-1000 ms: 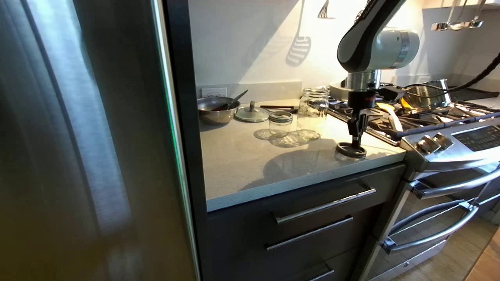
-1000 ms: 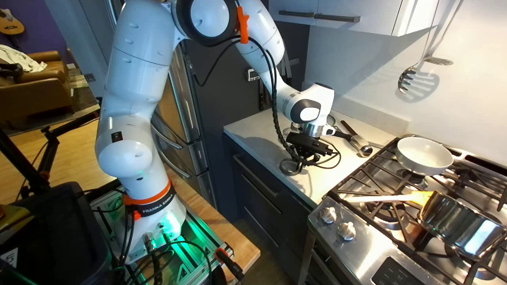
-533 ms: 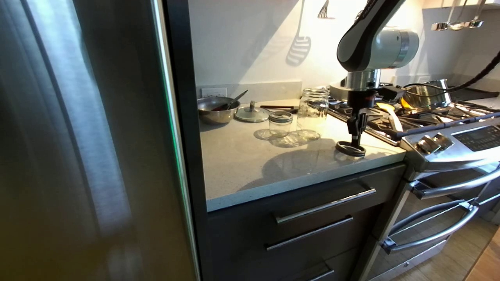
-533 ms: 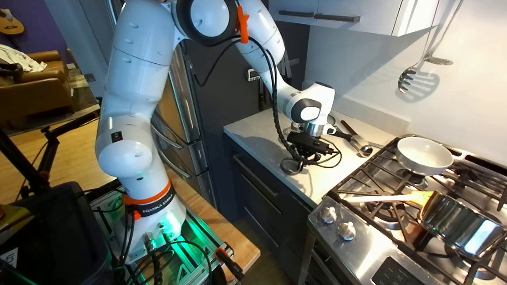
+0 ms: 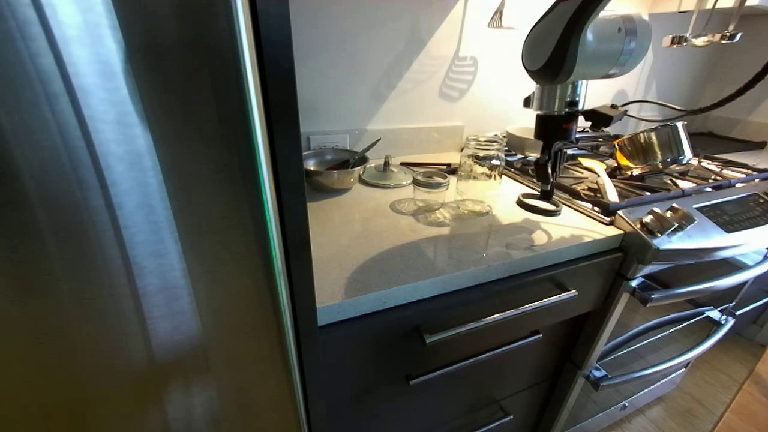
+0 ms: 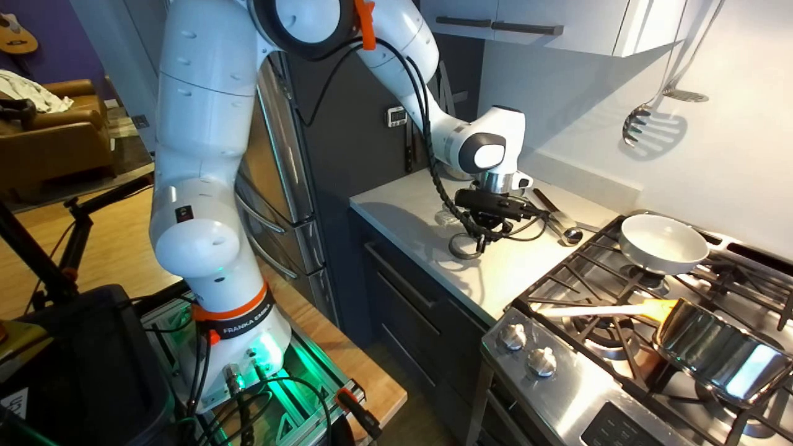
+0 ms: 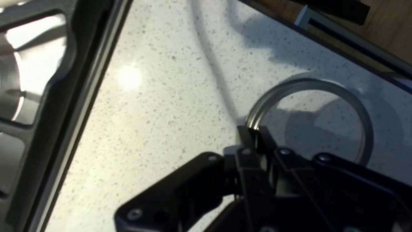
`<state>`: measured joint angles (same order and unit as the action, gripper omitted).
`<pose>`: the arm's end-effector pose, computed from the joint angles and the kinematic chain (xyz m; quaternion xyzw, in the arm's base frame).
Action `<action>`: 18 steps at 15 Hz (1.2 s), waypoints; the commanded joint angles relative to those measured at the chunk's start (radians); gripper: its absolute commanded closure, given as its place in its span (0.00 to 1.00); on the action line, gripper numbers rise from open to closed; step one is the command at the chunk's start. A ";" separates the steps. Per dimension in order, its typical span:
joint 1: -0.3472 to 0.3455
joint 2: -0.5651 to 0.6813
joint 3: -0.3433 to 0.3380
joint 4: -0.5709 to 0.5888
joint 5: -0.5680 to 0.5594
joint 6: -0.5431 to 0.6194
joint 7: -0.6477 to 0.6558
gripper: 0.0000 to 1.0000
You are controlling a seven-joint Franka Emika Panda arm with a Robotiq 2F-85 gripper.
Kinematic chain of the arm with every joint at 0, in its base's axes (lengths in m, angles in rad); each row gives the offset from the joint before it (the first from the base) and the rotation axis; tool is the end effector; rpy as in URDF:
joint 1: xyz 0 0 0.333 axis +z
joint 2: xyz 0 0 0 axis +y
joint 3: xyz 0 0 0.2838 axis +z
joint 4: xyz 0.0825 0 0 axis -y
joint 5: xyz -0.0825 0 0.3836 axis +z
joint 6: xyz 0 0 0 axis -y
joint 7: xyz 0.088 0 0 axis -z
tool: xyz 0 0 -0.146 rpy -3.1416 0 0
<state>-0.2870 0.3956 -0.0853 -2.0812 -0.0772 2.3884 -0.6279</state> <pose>0.5219 -0.2089 0.1598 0.9855 0.1587 -0.0585 0.0156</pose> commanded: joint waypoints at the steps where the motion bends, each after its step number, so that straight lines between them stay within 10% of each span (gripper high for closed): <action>1: 0.040 -0.116 -0.035 -0.047 -0.099 -0.046 0.052 0.98; 18: 0.130 -0.243 -0.014 0.042 -0.172 -0.161 0.101 0.91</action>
<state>-0.1587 0.1529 -0.0976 -2.0409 -0.2495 2.2300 -0.5266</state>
